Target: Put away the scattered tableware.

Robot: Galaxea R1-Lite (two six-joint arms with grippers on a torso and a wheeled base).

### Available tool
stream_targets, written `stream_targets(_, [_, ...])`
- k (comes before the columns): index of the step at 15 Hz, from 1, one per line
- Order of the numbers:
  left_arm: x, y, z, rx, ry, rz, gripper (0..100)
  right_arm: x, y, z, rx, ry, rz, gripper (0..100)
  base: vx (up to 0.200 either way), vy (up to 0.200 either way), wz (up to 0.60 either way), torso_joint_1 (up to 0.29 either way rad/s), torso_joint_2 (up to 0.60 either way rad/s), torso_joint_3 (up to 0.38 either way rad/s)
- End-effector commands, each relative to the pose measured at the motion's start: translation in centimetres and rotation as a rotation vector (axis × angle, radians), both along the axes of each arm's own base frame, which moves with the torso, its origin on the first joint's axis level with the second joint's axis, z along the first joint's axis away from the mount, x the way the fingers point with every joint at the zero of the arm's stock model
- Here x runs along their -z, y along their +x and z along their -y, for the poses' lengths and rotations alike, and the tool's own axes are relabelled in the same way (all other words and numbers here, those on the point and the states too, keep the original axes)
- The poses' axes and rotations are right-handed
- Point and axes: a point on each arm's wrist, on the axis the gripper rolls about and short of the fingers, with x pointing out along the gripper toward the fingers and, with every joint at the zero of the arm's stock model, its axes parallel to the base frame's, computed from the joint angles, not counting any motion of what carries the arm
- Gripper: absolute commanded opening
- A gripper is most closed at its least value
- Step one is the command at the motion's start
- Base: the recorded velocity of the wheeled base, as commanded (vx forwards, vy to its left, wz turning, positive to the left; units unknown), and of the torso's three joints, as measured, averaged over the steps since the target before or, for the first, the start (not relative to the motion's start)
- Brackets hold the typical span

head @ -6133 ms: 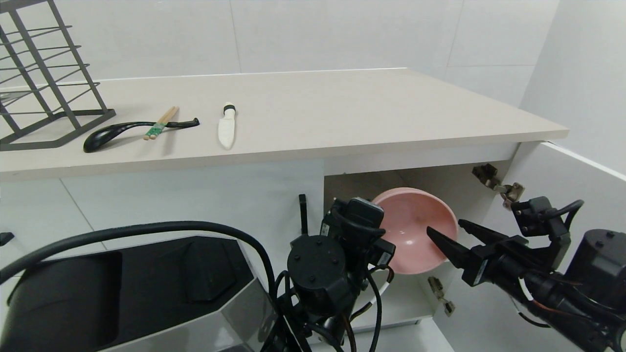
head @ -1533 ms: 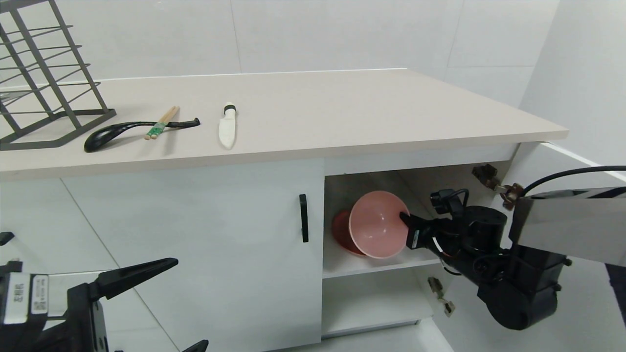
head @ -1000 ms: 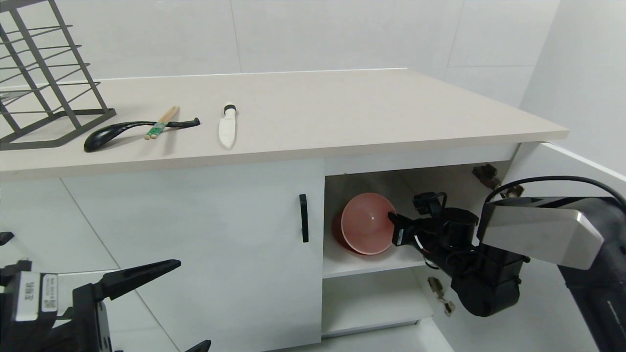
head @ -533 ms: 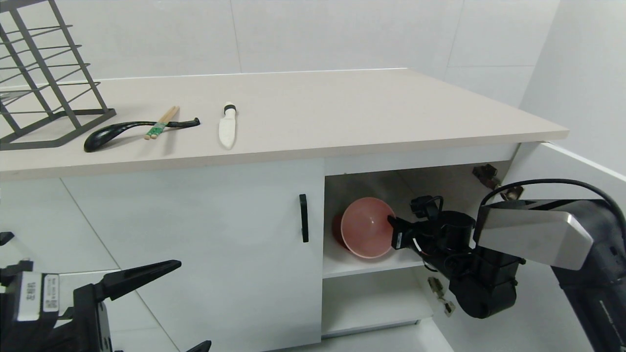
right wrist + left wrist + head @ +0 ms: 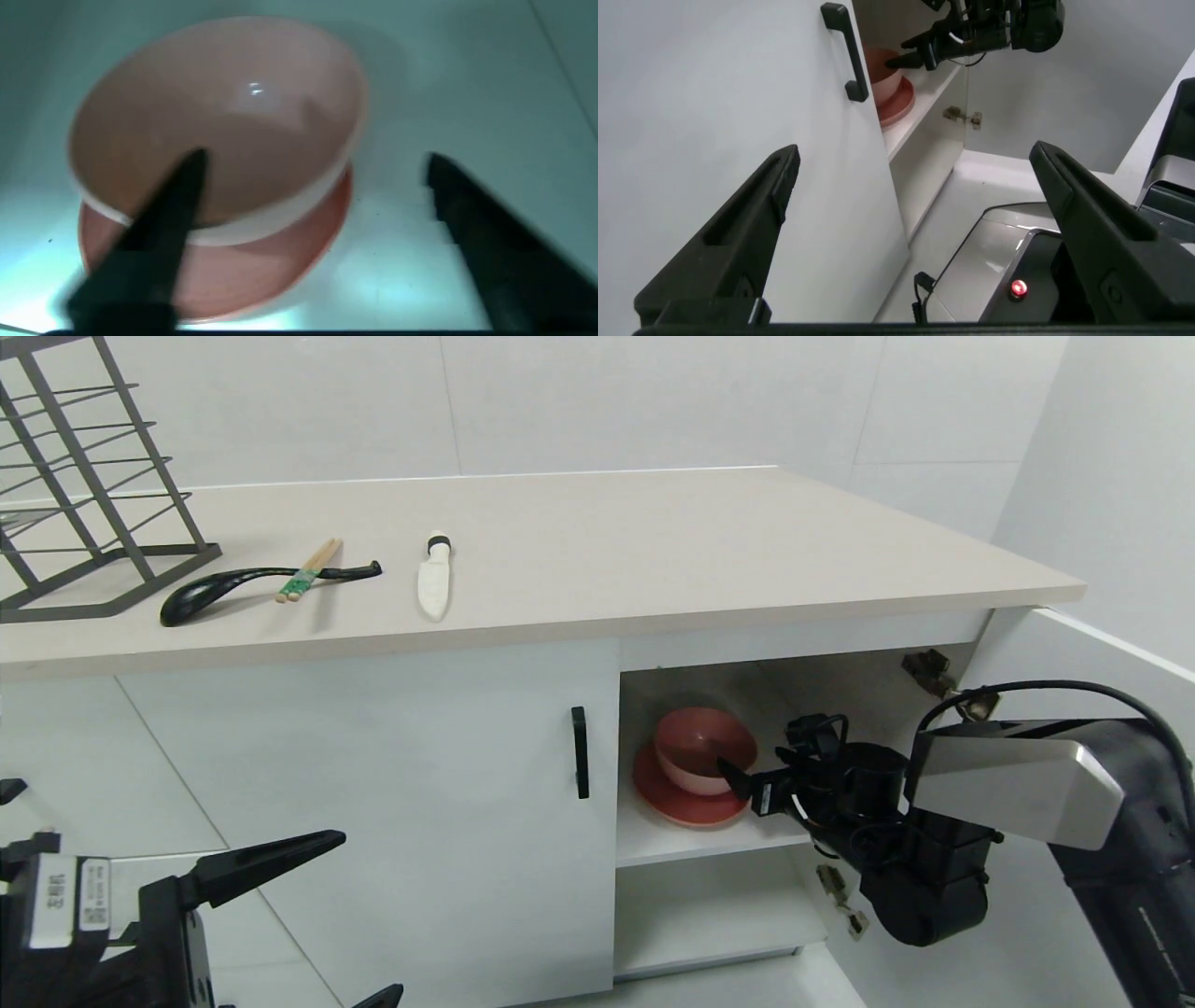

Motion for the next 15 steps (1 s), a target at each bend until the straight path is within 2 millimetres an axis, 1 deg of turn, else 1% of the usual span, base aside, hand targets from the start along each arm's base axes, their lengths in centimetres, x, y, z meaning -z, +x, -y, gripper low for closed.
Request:
stream_targets(1, [0.0, 0.0, 0.0, 0.0, 0.0, 0.0, 100, 0.1, -0.1, -0.3, -0.009, -0.001, 0.002, 100, 0.0, 0.0, 0.0, 0.0, 0.0, 0.0])
stream_targets(3, [0.0, 0.0, 0.0, 0.0, 0.0, 0.0, 100, -0.3, -0.1, -0.3, -0.01, 0.003, 0.015, 100, 0.0, 0.0, 0.0, 0.0, 0.0, 0.0])
stream_targets(5, [0.0, 0.0, 0.0, 0.0, -0.001, 0.0, 100, -2.0, -0.4, -0.3, -0.015, 0.012, 0.041, 100, 0.0, 0.0, 0.0, 0.0, 0.0, 0.0])
stream_targets(6, [0.0, 0.0, 0.0, 0.0, -0.001, 0.0, 100, -3.1, -1.0, -0.4, -0.025, 0.015, 0.048, 100, 0.0, 0.0, 0.0, 0.0, 0.0, 0.0])
stream_targets(7, [0.0, 0.1, 0.0, 0.0, -0.001, -0.002, 100, -3.9, -1.9, -0.7, -0.042, 0.015, 0.046, 100, 0.0, 0.0, 0.0, 0.0, 0.0, 0.0])
stream_targets(10, [0.0, 0.1, 0.0, 0.0, -0.001, -0.004, 100, -6.4, -5.4, -2.1, -0.109, 0.011, 0.035, 100, 0.0, 0.0, 0.0, 0.0, 0.0, 0.0])
stream_targets(12, [-0.2, 0.2, 0.4, 0.023, -0.004, -0.001, 100, -7.9, -8.7, -2.6, -0.16, -0.002, 0.011, 100, 0.0, 0.0, 0.0, 0.0, 0.0, 0.0])
stream_targets(14, [-0.3, 0.1, 0.6, 0.049, -0.007, 0.005, 100, -8.7, -11.4, -2.2, -0.2, -0.064, -0.001, 100, 0.0, 0.0, 0.0, 0.0, 0.0, 0.0])
stream_targets(15, [-0.3, 0.1, 0.7, 0.047, -0.01, 0.008, 100, -9.4, -12.2, -1.9, -0.209, -0.082, 0.014, 100, 0.0, 0.0, 0.0, 0.0, 0.0, 0.0])
